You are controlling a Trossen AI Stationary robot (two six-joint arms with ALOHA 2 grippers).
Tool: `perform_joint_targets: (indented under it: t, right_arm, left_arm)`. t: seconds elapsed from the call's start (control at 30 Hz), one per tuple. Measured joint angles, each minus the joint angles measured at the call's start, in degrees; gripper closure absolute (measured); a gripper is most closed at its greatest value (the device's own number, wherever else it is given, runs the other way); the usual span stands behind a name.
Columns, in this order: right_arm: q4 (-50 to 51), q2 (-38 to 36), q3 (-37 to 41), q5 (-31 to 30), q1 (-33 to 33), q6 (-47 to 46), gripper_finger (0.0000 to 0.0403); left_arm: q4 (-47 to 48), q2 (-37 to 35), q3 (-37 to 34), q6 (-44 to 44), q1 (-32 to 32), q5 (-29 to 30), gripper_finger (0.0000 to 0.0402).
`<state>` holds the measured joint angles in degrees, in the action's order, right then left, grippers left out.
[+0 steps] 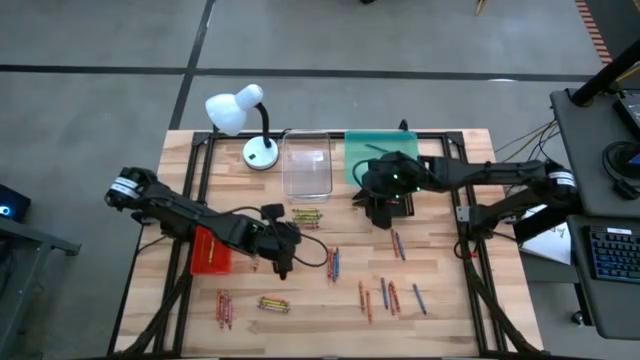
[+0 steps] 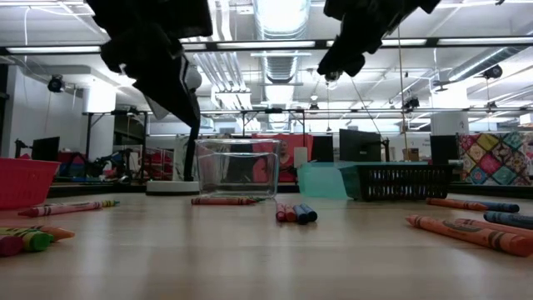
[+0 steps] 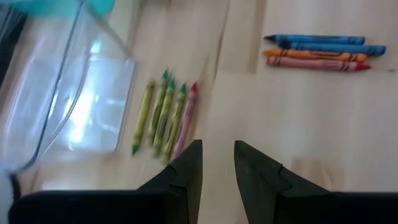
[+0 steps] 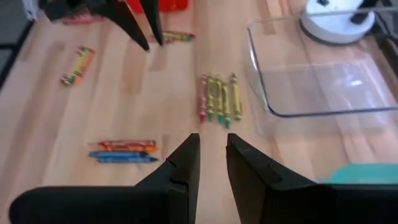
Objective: Sort crayons
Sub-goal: Put the red crayon into the black bin
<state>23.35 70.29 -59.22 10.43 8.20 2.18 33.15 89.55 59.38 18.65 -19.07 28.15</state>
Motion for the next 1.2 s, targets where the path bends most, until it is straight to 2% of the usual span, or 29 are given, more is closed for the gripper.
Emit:
perform_joint_targets:
  t: [0.27, 0.83, 0.97, 1.2]
  right_arm:
    - [-6.8, -2.3, 6.0, 0.0, -3.8, -2.4, 0.0335]
    - [-9.2, -2.0, 6.3, -0.1, -5.0, -2.7, 0.0335]
    - [-9.2, -2.0, 6.3, -2.3, -5.0, -2.8, 0.0335]
    - [-9.2, -2.0, 6.3, -4.6, -4.9, -3.3, 0.0335]
  left_arm:
    - [-10.4, 2.0, -3.8, -4.9, 0.6, 0.0, 0.0326]
    - [-39.4, 1.7, -20.2, -12.0, 6.0, 0.0, 0.0326]
    - [-48.2, 1.7, -23.4, -15.1, 7.2, -0.1, 0.0326]
    - [-50.3, 1.7, -25.5, -16.2, 9.2, -1.2, 0.0326]
